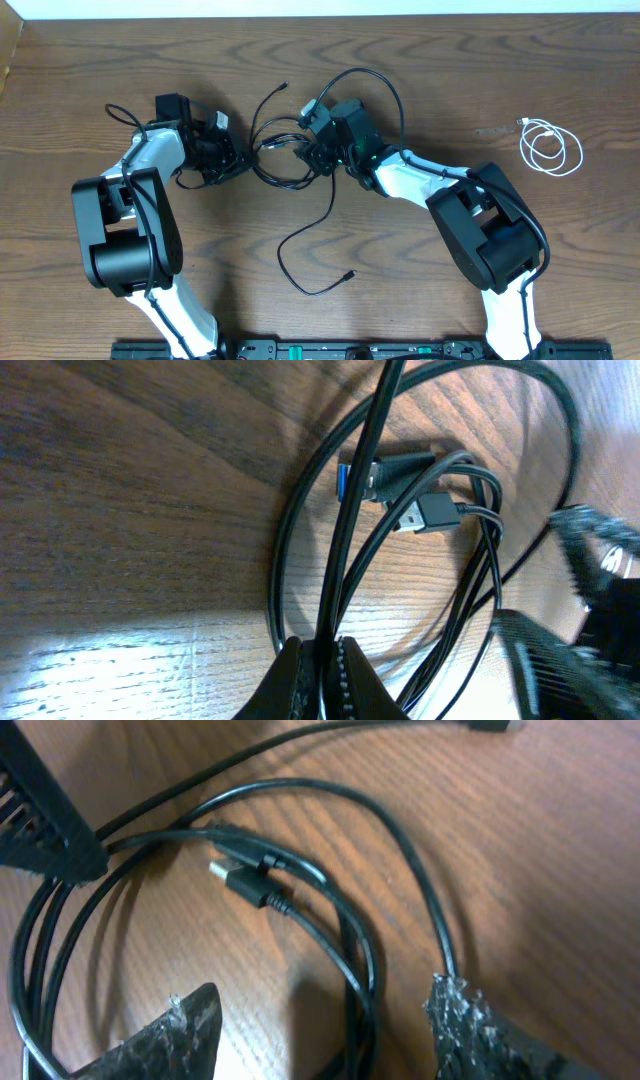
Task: Untangle cables
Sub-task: 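Grasp the black cables again with the right gripper near the left gripper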
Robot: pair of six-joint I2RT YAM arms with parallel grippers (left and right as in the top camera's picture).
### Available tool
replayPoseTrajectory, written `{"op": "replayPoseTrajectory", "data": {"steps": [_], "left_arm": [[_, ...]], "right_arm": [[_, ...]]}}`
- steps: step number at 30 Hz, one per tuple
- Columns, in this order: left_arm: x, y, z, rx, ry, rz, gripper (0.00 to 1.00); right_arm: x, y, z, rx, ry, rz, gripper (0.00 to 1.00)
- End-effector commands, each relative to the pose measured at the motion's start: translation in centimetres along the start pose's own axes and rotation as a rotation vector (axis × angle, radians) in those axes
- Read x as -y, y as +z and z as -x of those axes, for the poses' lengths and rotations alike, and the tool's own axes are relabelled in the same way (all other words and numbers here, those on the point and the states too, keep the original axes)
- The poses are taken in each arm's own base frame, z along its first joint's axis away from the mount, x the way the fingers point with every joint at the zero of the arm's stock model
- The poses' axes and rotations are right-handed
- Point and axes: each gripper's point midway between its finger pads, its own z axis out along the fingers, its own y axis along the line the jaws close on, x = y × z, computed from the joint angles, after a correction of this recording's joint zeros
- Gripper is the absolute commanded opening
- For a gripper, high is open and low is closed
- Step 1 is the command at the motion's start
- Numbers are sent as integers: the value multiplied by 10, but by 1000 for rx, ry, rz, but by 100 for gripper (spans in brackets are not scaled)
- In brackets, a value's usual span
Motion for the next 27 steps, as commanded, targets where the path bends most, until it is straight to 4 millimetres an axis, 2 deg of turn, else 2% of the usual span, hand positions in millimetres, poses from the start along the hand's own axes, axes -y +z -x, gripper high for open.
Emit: {"op": "replayPoseTrajectory", "data": {"steps": [1, 4, 8, 11, 13, 17, 19, 20, 22, 23, 24, 26, 27], "left_arm": [[4, 5, -6, -19, 53, -2, 8], [21, 10, -13, -45, 135, -62, 8], [30, 17, -17, -57, 181, -65, 8], [33, 19, -19, -63, 196, -65, 8], [32, 19, -19, -63, 195, -63, 8], [30, 19, -18, -59, 195, -50, 8], [30, 19, -18, -59, 195, -50, 8], [30, 19, -18, -56, 198, -51, 8], [30, 19, -17, -55, 198, -51, 8], [30, 19, -17, -55, 198, -52, 8], [30, 19, -17, -55, 198, -52, 8], [30, 19, -18, -56, 193, -51, 8], [30, 19, -17, -56, 192, -51, 8]], "right_arm": [[-6, 1, 15, 43, -60, 9, 63], [-16, 0, 19, 18, -51, 71, 60], [-25, -6, 23, -80, -34, 136, 60], [-26, -13, 27, -141, -102, 147, 59], [-20, -16, 30, -176, -134, 112, 59], [-18, -20, 20, -222, -199, 121, 61], [-18, -21, 17, -234, -190, 124, 56], [-18, -22, 19, -231, -178, 121, 64], [-19, -23, 19, -233, -167, 126, 71], [-21, -23, 19, -234, -154, 132, 71], [-21, -24, 19, -233, -154, 134, 64], [-20, -22, 20, -223, -197, 134, 40], [-20, -23, 20, -221, -240, 139, 34]]}}
